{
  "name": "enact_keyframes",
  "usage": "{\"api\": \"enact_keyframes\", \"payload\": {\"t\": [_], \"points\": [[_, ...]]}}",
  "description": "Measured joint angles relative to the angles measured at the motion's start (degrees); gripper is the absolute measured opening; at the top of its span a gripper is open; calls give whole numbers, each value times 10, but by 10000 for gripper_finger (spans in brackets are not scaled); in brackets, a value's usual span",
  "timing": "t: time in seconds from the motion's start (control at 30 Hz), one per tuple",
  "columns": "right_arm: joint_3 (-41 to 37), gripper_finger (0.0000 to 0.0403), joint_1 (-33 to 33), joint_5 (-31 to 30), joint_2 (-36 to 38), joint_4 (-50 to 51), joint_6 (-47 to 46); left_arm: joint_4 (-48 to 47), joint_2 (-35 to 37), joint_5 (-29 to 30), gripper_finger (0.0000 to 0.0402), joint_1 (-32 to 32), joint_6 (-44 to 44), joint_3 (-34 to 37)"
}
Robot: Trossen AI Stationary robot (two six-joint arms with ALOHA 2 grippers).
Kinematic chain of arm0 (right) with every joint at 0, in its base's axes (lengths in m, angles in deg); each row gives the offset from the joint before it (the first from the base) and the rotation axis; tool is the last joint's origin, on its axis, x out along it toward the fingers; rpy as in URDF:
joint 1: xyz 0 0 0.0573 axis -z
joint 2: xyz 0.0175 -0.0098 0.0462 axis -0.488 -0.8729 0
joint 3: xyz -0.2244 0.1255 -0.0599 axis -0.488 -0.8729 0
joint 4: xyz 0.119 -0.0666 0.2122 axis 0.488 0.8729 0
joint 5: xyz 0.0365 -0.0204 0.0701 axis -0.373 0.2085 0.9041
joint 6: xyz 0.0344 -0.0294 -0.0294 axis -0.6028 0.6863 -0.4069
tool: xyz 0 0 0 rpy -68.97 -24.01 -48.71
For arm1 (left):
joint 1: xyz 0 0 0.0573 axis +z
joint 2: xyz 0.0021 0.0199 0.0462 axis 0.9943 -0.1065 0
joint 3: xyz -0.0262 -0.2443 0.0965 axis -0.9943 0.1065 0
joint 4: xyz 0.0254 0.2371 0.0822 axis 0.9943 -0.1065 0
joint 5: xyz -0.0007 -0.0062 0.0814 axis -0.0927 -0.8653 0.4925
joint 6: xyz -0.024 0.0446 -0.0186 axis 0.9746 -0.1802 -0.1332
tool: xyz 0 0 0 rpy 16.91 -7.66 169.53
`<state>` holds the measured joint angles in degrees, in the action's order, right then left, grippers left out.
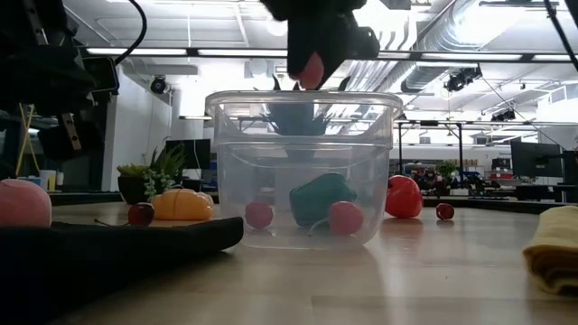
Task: Pick and placing Produce into tupperware
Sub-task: Put the top apricot into the transparent container
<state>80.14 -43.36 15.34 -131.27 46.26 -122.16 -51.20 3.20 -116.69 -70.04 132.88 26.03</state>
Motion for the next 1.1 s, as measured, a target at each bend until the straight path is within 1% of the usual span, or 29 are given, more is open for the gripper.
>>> {"api": "enact_keyframes", "payload": {"t": [0.13, 0.27, 0.57, 0.73, 0.87, 1.1], "points": [[23, 126, 0, 1, -26, 12, -13, 0, 0, -1, 1, 0, -5, 0], [9, 126, -1, 17, -29, 10, -39, 0, 0, -1, 1, 0, -5, 0], [4, 126, -2, 19, -36, -2, -60, 0, 0, -1, 1, 0, -18, 0], [3, 126, -2, 55, -58, -12, -62, 0, 0, -1, 1, 0, -29, 0], [3, 139, -2, 66, -65, -20, -76, 0, 0, -1, 1, 0, -30, 0], [3, 182, -1, 64, -65, -26, -90, 0, 0, -1, 1, 0, -30, 0]]}}
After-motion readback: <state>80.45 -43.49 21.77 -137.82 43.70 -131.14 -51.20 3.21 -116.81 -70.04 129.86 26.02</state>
